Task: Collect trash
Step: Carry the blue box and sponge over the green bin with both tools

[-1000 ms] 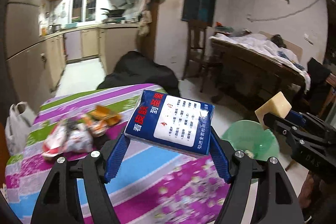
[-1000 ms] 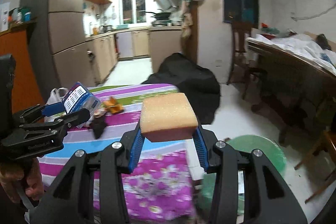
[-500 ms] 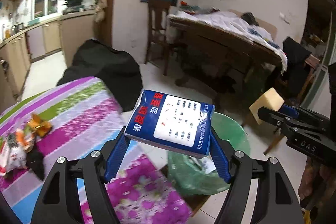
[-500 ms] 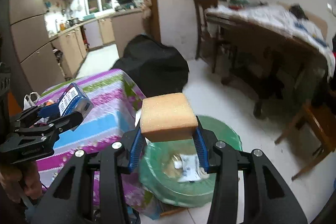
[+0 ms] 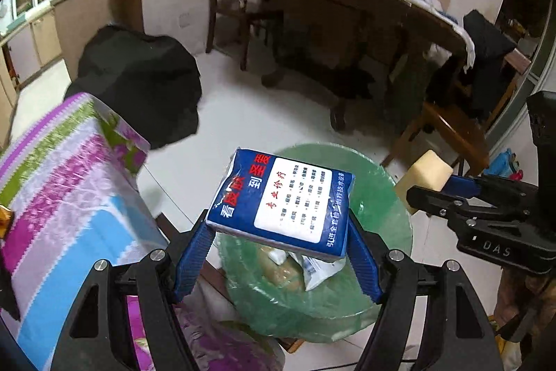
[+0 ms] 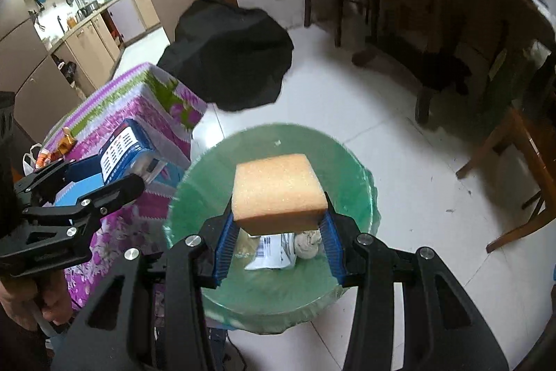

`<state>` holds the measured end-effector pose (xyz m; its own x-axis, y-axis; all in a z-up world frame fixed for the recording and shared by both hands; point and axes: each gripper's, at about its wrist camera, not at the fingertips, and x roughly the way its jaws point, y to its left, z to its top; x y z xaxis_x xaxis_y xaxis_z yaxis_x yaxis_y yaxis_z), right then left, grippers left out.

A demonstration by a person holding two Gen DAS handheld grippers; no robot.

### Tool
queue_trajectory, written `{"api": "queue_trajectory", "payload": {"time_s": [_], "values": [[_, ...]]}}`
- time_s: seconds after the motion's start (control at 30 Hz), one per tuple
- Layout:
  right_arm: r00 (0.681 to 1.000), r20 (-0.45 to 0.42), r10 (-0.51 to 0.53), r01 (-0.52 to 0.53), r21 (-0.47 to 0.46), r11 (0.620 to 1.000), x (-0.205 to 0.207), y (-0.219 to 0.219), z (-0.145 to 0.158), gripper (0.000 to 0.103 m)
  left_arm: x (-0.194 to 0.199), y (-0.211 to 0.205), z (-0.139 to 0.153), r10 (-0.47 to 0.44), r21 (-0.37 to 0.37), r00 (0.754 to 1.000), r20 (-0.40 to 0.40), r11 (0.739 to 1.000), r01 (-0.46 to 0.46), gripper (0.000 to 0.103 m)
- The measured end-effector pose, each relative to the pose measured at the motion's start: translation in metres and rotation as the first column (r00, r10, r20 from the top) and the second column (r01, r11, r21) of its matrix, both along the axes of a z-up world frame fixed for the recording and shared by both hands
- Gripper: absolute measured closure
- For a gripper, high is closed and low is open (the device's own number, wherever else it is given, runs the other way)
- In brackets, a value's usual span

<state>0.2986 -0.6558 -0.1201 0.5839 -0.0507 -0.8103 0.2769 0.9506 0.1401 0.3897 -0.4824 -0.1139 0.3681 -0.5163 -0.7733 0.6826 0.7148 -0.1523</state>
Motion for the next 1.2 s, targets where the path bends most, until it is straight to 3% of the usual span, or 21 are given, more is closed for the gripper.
{"api": "queue_trajectory", "payload": {"time_s": [0.13, 0.47, 1.2], "values": [[1.0, -0.029, 0.001, 0.0, 0.016, 1.0, 0.005, -0.011, -0.012, 0.061, 0.012, -0.015, -0.025, -0.011, 0.038, 0.998, -0.056, 0.999, 0.013, 0.03], [0.998, -0.057, -0.002, 0.005, 0.039, 0.999, 0.007, -0.031, -0.033, 0.061, 0.019, -0.038, -0.061, -0.023, 0.085, 0.996, -0.087, 0.996, 0.031, 0.03], [0.999, -0.055, 0.001, 0.002, 0.047, 0.999, 0.006, -0.034, -0.039, 0.06, 0.015, -0.038, -0.067, -0.009, 0.118, 0.998, -0.066, 0.993, 0.017, 0.03]]}}
